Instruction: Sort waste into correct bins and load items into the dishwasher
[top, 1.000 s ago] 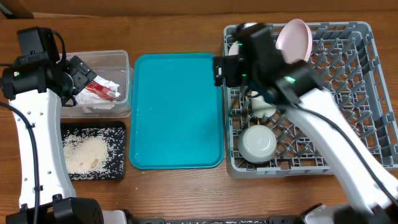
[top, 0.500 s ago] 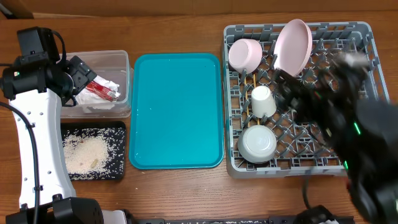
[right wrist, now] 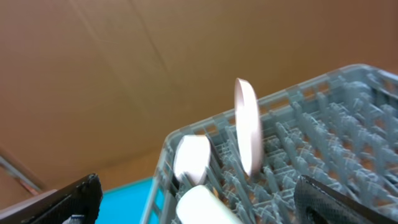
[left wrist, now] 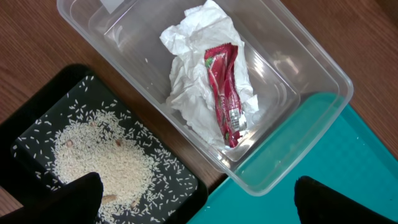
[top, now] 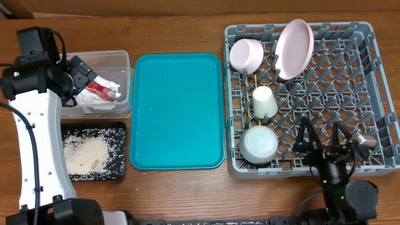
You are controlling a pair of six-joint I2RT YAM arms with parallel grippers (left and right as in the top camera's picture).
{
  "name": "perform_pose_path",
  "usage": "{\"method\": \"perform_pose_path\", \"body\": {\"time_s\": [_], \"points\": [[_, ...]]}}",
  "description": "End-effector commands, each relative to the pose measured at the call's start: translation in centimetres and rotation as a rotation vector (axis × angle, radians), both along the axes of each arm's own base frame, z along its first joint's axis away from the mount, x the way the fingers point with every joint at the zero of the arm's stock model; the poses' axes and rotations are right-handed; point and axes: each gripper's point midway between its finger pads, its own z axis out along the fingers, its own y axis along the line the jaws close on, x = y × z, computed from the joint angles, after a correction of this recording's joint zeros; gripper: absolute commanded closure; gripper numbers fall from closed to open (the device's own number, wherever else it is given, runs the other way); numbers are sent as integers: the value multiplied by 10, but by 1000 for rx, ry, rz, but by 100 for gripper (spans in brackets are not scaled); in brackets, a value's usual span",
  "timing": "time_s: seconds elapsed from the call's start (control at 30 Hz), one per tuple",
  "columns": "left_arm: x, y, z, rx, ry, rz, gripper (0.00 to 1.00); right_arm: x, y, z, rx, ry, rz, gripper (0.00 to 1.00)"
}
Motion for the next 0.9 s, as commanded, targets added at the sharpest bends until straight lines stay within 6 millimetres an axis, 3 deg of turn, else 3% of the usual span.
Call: {"method": "perform_pose_path", "body": {"time_s": [0.0, 0.1, 0.3, 0.57, 0.8, 0.87], "points": [[5, -2, 3, -3, -16, 11, 0, 3, 4, 0, 40, -87, 22, 0], [5, -2, 3, -3, -16, 11, 0, 4, 8, -1, 33, -151, 46, 0], [5, -2, 3, -3, -16, 11, 0, 5, 1, -24, 20, -169, 21, 0], [4, -1, 3, -3, -16, 11, 0, 12, 4, -62, -183, -94, 43, 0], [4, -1, 3, -3, -16, 11, 0, 12, 5, -87, -300, -4, 62, 0], [4, -1, 3, -3, -16, 11, 0, 12, 5, -87, -299, -6, 59, 0]]}}
